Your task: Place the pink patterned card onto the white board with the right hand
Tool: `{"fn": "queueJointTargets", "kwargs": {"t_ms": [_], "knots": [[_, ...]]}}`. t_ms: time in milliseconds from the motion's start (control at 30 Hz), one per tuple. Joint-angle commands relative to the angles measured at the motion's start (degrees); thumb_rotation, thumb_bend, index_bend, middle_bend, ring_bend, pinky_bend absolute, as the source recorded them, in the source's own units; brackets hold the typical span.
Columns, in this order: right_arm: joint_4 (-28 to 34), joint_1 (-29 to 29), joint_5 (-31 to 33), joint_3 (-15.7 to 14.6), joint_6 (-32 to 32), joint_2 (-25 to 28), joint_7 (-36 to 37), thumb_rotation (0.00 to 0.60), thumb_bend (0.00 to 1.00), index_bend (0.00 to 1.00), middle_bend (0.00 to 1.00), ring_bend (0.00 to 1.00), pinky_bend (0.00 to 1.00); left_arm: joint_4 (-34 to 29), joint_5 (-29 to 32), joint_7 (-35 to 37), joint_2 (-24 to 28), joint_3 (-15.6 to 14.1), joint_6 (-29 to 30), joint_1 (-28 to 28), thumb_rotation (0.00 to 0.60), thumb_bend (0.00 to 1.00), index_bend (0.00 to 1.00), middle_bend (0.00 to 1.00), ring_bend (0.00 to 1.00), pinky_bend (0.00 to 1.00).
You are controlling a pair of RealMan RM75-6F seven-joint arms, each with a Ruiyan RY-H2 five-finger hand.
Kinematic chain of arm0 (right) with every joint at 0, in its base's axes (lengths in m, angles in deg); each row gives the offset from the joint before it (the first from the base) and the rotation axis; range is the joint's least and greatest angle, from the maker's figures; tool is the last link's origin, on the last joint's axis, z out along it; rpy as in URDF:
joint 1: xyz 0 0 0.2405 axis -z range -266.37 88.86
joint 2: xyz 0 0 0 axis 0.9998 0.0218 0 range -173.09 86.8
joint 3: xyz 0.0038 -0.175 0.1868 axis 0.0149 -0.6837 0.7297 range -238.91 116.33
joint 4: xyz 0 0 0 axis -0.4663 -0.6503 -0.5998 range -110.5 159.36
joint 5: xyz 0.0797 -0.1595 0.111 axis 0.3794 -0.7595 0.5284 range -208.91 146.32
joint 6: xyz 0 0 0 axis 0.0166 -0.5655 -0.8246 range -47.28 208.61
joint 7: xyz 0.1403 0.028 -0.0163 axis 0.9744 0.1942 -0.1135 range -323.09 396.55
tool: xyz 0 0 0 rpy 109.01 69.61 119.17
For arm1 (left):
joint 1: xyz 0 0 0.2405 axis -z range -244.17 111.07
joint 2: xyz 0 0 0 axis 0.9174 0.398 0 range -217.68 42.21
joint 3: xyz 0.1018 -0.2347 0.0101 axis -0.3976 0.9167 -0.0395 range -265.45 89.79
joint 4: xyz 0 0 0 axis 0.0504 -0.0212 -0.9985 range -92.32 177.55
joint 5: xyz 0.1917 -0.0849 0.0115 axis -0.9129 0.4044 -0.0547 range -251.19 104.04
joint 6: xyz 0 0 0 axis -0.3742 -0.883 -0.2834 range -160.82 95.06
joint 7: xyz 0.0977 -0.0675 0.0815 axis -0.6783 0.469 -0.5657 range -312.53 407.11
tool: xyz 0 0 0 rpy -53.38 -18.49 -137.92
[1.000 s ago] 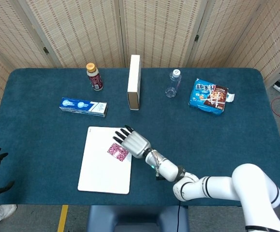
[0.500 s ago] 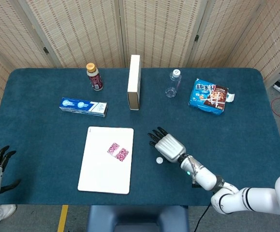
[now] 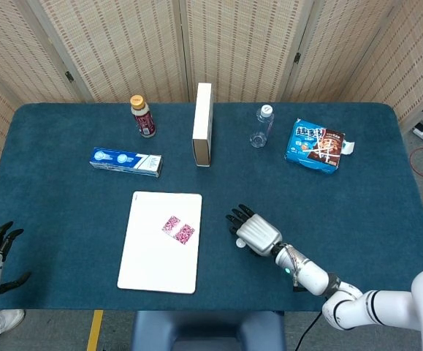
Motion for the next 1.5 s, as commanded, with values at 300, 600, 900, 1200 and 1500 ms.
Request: {"fn": "queueJointTargets", "kwargs": {"t_ms": [300, 600, 900, 1200, 1500], "knots": [[-2.07, 0.25, -0.93, 1.58, 1.52, -1.84, 0.24, 0.600, 0.27, 0.38, 0.15, 0.01, 0.00, 0.18, -0.02, 0.37, 0.12, -0.03, 0.20, -0.18, 0.600, 0.18, 0.21, 0.12, 0.07, 0.00], [-2.92, 0.39, -0.51, 2.67, 2.52, -2.74, -0.38, 0.600, 0.29, 0.42, 0.16, 0.02, 0.00, 0.71, 0.04, 0.74, -0.08, 0.03, 0.11, -0.14, 0.600, 0.18, 0.21, 0.12, 0.07, 0.00], [-4.04, 0.36, -0.39, 3.46, 3.36, -3.86, -0.76, 0.600, 0.34, 0.45, 0.17, 0.03, 0.00, 1.22, 0.26, 0.86, -0.19, -0.06, -0.01, -0.27, 0.600, 0.18, 0.21, 0.12, 0.07, 0.00], [-4.33, 0.46, -0.66, 3.98, 3.50, -4.20, -1.00, 0.600, 0.36, 0.49, 0.19, 0.04, 0.00, 1.33, 0.41, 1.21, -0.18, -0.12, -0.31, -0.27, 0.600, 0.18, 0.21, 0.12, 0.07, 0.00], [-1.99, -2.95, -1.14, 7.75, 4.60, -4.91, -3.45, 0.600, 0.36, 0.49, 0.19, 0.05, 0.00, 0.93, 0.19, 0.78, -0.09, 0.07, -0.32, 0.00, 0.600, 0.18, 0.21, 0.12, 0.07, 0.00]]}}
